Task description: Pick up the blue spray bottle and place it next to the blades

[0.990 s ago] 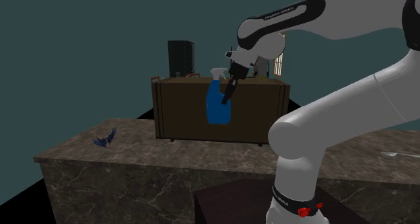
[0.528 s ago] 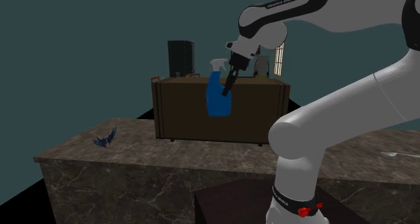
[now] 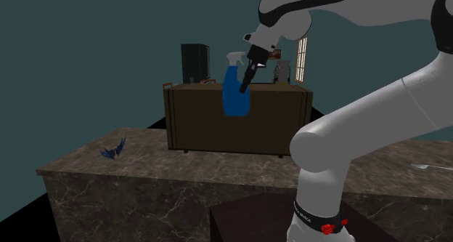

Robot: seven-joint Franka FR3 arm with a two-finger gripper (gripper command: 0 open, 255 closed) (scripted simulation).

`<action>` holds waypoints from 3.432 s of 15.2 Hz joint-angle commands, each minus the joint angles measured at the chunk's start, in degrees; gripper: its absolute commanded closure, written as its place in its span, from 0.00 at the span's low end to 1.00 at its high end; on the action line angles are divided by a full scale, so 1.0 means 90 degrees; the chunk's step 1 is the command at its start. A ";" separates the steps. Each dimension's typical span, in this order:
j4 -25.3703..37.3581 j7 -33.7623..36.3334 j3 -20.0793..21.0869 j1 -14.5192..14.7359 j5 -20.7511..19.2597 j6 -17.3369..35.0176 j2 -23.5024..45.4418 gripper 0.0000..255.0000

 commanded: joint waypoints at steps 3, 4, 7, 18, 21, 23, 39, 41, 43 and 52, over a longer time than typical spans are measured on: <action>0.0391 0.0084 0.0049 0.0041 0.0029 -0.0307 0.0073 1.00; 0.0488 0.0103 0.0059 0.0051 0.0035 -0.0380 0.0095 1.00; 0.0750 0.0151 0.0082 0.0079 0.0053 -0.0571 0.0158 1.00; 0.1702 0.1066 0.0961 0.0766 0.0691 0.0595 0.2076 1.00; 0.2126 0.1294 0.1156 0.0908 0.0793 0.0814 0.2669 1.00; 0.2447 0.1446 0.1276 0.0992 0.0842 0.0931 0.3074 1.00; 0.6328 0.2742 0.1977 0.1520 0.0659 0.0910 0.6684 1.00; 0.7064 0.2912 0.2022 0.1596 0.0581 0.0746 0.7230 1.00; 0.7917 0.3080 0.2055 0.1680 0.0499 0.0518 0.7832 1.00; 0.7493 0.3048 0.2075 0.1734 0.0508 0.1127 0.8013 1.00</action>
